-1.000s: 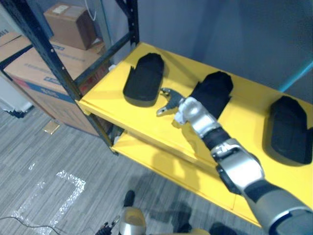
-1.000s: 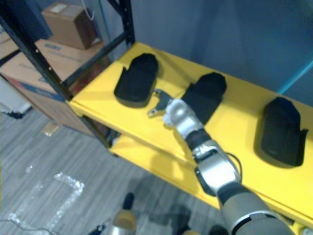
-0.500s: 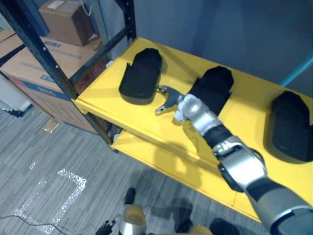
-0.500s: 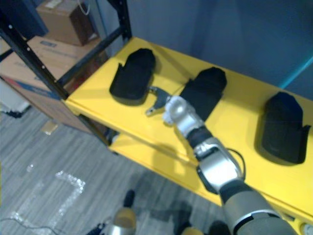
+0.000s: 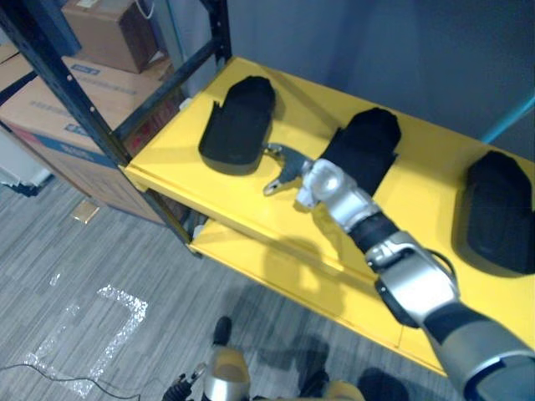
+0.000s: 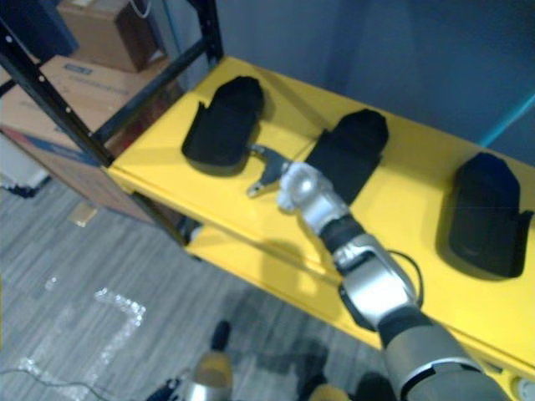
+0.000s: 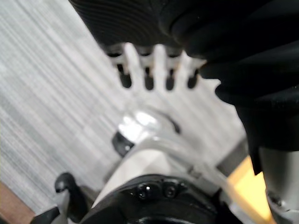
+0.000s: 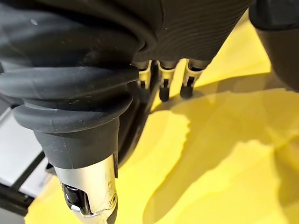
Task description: Walk over and take plastic housings, then place them on the shelf
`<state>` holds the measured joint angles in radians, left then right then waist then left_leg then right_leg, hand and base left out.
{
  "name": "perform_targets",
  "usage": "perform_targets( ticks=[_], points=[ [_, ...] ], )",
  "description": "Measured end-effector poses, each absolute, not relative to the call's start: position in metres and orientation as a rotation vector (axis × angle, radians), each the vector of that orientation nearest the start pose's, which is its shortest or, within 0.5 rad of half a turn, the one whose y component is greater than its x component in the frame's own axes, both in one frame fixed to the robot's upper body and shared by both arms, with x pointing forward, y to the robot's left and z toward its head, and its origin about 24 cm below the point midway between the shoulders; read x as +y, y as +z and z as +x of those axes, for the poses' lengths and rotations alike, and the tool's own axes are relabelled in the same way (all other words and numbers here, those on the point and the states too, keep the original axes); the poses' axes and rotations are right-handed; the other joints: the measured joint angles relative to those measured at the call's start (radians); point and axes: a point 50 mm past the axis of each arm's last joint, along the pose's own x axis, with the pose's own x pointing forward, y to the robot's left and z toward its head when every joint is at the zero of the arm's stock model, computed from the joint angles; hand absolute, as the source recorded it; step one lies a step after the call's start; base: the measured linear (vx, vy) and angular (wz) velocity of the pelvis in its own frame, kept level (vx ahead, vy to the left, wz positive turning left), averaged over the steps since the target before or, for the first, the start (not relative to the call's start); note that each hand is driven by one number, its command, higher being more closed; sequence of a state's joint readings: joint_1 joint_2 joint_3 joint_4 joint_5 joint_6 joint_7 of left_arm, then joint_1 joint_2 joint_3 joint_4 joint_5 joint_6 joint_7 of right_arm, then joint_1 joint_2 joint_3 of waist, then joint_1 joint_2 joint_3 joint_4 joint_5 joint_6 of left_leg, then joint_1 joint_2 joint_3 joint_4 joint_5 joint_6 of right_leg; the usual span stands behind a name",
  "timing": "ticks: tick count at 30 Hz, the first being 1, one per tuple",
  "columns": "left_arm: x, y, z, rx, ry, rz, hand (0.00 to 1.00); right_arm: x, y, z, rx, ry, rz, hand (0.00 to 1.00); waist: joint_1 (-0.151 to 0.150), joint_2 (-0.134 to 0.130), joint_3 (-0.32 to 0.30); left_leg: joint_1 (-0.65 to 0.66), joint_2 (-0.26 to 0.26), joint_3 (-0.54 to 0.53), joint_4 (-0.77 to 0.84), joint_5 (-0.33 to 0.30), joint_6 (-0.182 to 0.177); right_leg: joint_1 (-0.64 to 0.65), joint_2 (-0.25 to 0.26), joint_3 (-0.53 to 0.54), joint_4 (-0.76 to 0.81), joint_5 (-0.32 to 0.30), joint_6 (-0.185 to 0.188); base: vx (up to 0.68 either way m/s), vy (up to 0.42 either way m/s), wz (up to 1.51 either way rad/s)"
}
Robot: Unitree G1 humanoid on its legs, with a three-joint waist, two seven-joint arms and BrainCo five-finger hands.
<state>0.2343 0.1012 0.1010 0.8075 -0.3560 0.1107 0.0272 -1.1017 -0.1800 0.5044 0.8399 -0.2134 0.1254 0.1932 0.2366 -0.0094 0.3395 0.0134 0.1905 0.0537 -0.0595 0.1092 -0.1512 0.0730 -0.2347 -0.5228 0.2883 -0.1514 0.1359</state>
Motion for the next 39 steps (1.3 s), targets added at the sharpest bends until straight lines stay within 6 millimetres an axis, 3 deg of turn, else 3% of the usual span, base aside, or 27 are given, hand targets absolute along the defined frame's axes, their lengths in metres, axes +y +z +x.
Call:
perform_targets(
  ticks=[10, 19, 29, 31, 35, 37, 39],
  points=[
    [0.207, -0.153, 0.073, 1.094, 0.383, -0.284, 0.0, -0.028, 0.164, 0.392, -0.131, 0.557, -0.87, 0.0, 0.001, 0.0, 0.0, 0.002, 0.001, -0.003, 0.002, 0.0, 0.0, 0.0, 0.002, -0.002, -0.003, 0.0, 0.0, 0.0, 0.0, 0.0],
    [0.207, -0.153, 0.075, 1.085, 0.382, -0.284, 0.0, 0.004, 0.161, 0.379, -0.171, 0.642, -0.844, 0.0, 0.015, 0.0, 0.0, -0.001, 0.002, -0.012, 0.003, 0.001, -0.001, 0.003, 0.004, -0.01, -0.005, 0.0, 0.0, 0.0, 0.0, 0.01],
    [0.206, -0.153, 0.077, 1.079, 0.379, -0.283, 0.0, 0.013, 0.163, 0.377, -0.219, 0.564, -0.943, 0.0, 0.025, 0.0, 0.0, -0.004, 0.002, -0.023, 0.0, 0.002, -0.004, 0.016, 0.008, -0.025, -0.019, 0.002, 0.002, 0.0, -0.002, 0.04],
    [0.207, -0.153, 0.077, 1.078, 0.379, -0.281, 0.0, 0.005, 0.171, 0.382, -0.249, 0.495, -0.982, 0.0, 0.024, 0.0, 0.0, -0.004, 0.003, -0.021, -0.001, 0.003, -0.005, 0.016, 0.008, -0.024, -0.021, 0.003, 0.003, 0.0, 0.0, 0.0],
    [0.207, -0.153, 0.077, 1.073, 0.381, -0.279, 0.0, -0.021, 0.212, 0.394, -0.35, 0.33, -0.949, 0.0, 0.021, -0.002, -0.001, 0.002, 0.008, -0.01, -0.004, 0.005, -0.008, 0.019, 0.017, -0.016, -0.04, 0.016, 0.001, 0.0, -0.007, -0.07],
    [0.208, -0.153, 0.076, 1.075, 0.379, -0.265, 0.0, -0.026, 0.239, 0.389, -0.466, 0.296, -0.919, 0.0, 0.008, -0.004, -0.003, 0.006, 0.01, 0.004, -0.004, 0.005, -0.009, 0.019, 0.022, -0.005, -0.054, 0.027, 0.0, -0.01, -0.005, -0.16],
    [0.208, -0.153, 0.075, 1.07, 0.371, -0.241, 0.0, -0.023, 0.254, 0.384, -0.534, 0.301, -0.889, 0.0, -0.004, -0.005, -0.003, 0.011, 0.013, 0.013, -0.005, 0.005, -0.009, 0.021, 0.027, 0.003, -0.067, 0.036, 0.0, -0.01, -0.004, -0.16]
  ],
)
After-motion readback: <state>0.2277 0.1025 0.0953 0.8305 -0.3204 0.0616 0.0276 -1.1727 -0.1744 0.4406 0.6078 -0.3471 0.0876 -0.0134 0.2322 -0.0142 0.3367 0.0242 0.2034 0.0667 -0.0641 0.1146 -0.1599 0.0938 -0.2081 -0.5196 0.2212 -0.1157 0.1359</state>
